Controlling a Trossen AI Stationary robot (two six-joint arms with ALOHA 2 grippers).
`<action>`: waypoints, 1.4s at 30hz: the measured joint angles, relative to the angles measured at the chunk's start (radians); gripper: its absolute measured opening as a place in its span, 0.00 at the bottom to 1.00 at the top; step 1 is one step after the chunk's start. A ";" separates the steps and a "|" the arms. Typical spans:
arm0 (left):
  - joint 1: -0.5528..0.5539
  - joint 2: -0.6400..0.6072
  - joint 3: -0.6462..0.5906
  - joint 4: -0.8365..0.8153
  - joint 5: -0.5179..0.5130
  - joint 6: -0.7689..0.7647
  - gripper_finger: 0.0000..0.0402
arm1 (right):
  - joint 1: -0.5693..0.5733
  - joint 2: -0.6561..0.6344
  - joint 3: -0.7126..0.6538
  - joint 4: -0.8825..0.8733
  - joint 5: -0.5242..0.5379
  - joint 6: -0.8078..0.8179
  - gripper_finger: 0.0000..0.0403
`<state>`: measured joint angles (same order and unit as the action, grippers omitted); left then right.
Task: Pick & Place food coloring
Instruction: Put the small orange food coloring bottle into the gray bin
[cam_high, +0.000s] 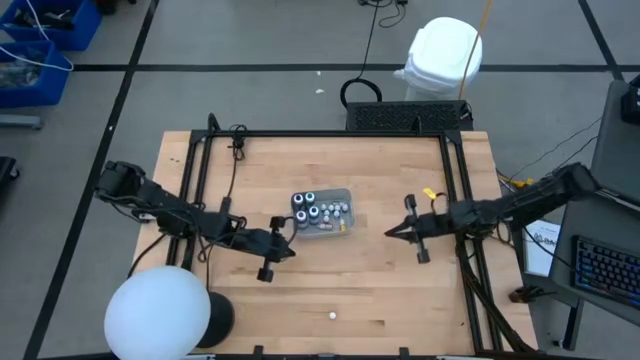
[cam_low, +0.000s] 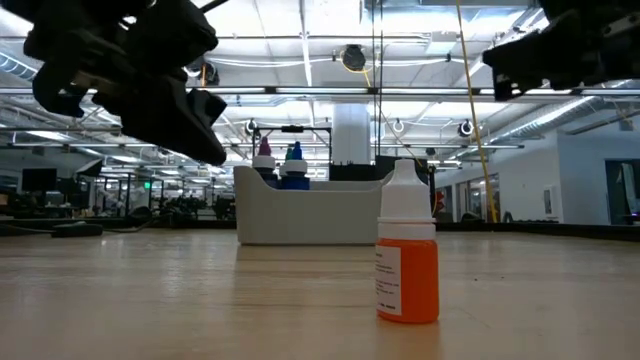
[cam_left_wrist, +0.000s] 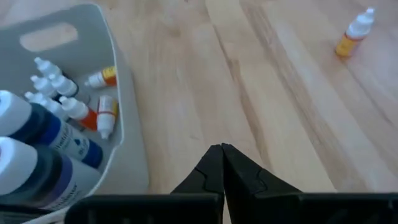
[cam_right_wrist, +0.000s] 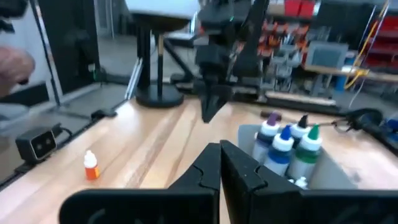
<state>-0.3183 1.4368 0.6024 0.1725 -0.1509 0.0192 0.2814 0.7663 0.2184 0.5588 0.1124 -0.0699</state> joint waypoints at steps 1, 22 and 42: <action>0.000 -0.001 -0.013 0.022 -0.004 0.001 0.01 | 0.017 0.054 0.029 -0.002 0.016 0.000 0.00; -0.046 -0.002 -0.128 0.146 -0.108 0.061 0.02 | 0.196 0.943 0.594 -0.020 0.029 -0.020 0.00; -0.108 -0.012 -0.128 0.165 -0.191 0.077 0.05 | 0.300 1.178 0.740 0.093 0.025 0.108 0.55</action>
<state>-0.4264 1.4246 0.4747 0.3372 -0.3416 0.0964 0.5814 1.9445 0.9585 0.6514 0.1379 0.0381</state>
